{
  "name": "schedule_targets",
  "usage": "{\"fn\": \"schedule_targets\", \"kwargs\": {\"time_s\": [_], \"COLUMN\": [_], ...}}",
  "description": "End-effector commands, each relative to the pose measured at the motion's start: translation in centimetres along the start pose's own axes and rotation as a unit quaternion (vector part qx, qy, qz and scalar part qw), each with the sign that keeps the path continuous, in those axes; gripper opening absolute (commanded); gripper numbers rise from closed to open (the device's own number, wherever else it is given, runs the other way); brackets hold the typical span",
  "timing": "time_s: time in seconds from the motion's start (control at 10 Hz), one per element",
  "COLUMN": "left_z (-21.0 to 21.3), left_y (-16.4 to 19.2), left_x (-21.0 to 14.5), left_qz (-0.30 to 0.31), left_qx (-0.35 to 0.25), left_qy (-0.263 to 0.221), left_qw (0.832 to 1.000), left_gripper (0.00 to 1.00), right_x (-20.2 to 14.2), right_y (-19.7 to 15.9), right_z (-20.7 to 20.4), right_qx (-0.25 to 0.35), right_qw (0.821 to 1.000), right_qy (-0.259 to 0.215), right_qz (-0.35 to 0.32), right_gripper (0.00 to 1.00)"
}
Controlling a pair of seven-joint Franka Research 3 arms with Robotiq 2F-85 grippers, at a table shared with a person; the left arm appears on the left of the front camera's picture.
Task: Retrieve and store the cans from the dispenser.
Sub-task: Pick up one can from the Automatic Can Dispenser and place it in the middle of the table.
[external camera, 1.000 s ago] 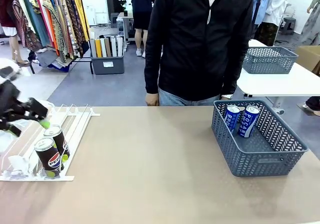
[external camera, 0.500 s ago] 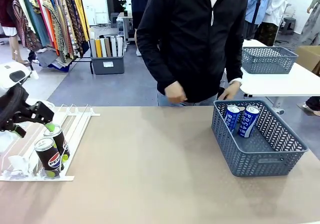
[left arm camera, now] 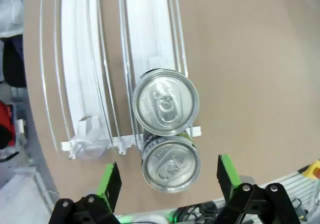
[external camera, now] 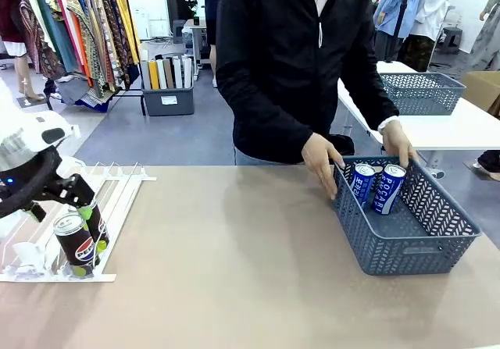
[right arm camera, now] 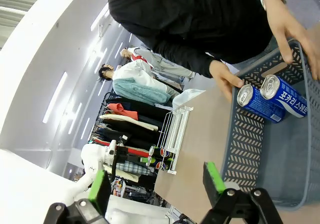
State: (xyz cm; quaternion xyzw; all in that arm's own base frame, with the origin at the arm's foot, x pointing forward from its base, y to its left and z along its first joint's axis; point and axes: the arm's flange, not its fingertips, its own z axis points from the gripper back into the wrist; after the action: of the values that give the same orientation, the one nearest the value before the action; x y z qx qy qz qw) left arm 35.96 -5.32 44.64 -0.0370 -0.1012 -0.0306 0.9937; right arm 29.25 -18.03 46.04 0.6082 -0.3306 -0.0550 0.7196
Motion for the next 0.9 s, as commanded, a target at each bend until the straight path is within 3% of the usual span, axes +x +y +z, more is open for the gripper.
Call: {"fn": "schedule_targets", "kwargs": {"time_s": [0.0,0.4,0.8], "left_z": [-1.5,-3.5,-4.2], "left_y": [0.3,0.1,-0.4], "left_x": [0.3,0.5,0.9], "left_qz": [0.01,0.009,0.011], "left_qx": [0.023,0.02,0.008], "left_qy": [0.018,0.056,0.051], "left_qw": [1.0,0.998,0.999], "left_gripper": [1.0,1.0,1.0], "right_x": [0.3,0.3,0.3], "right_y": [0.3,0.3,0.3], "right_z": [-0.1,-0.1,-0.1], "right_qx": [0.009,0.009,0.009], "right_qw": [1.0,1.0,1.0], "right_qy": [-0.007,-0.007,-0.007], "right_qz": [0.001,0.001,0.001], "right_gripper": [1.0,1.0,1.0]}}
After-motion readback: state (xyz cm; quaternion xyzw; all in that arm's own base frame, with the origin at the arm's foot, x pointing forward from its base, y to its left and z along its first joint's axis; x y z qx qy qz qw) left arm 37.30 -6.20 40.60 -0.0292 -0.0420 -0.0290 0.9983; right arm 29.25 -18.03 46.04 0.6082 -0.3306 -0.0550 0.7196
